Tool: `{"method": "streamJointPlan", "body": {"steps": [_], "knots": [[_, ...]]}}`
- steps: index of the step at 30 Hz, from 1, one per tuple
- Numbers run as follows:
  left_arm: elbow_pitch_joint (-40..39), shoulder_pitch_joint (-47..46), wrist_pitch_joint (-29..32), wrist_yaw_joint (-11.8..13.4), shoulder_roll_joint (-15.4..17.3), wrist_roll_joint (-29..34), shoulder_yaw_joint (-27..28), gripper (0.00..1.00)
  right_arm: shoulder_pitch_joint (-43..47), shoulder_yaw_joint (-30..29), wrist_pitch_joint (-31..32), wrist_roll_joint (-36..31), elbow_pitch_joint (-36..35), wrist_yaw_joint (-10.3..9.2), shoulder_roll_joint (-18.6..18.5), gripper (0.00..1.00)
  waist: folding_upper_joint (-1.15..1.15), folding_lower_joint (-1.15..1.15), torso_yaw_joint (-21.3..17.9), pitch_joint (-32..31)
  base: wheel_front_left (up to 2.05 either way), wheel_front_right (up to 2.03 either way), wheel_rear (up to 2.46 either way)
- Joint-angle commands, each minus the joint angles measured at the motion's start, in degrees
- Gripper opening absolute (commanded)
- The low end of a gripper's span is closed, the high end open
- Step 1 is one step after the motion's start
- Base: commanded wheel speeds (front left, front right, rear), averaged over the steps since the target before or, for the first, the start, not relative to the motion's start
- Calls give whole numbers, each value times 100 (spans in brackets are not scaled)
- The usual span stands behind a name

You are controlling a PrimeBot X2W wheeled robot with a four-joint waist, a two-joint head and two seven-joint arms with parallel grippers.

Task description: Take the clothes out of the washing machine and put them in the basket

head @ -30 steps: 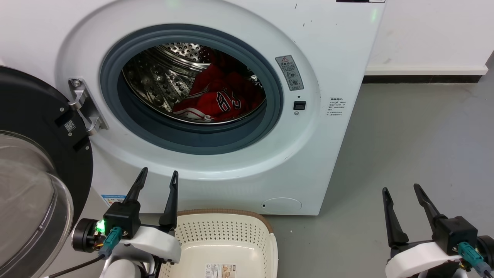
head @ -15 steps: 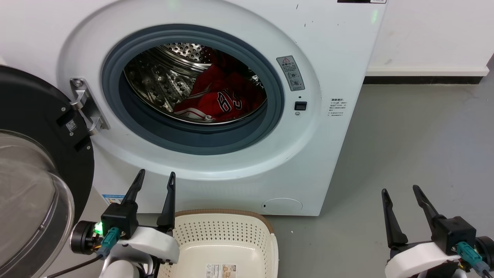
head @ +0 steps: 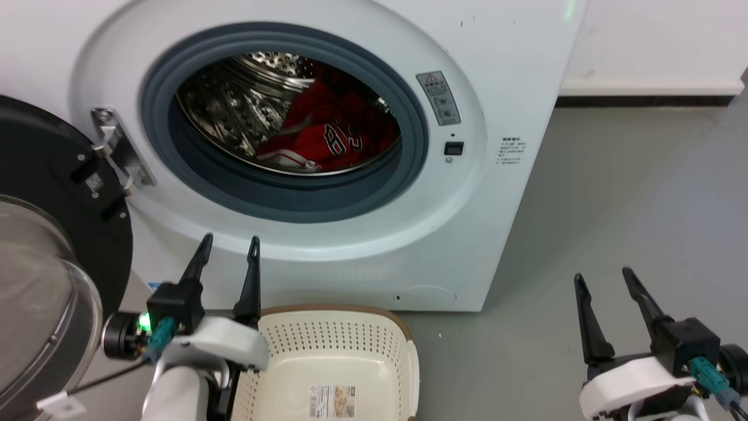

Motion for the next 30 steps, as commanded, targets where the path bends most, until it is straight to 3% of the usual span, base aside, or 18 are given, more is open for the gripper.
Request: {"method": "streamJointPlan", "body": {"steps": [1, 12, 30], "knots": [[48, -148, -15, 27, -15, -18, 13, 100, -118, 12, -33, -45, -39, -4, 11, 100, 0, 0, -64, 146, 0, 0, 0], [1181, -1705, 13, -12, 287, -157, 126, 100, -649, 185, -177, 43, -245, -4, 12, 100, 0, 0, -461, 1306, 0, 0, 0], [2760, -4527, 885, -98, 1343, -281, 5, 100, -1541, 479, -535, 469, -146, -4, 14, 100, 0, 0, -1295, 3120, 0, 0, 0]]}}
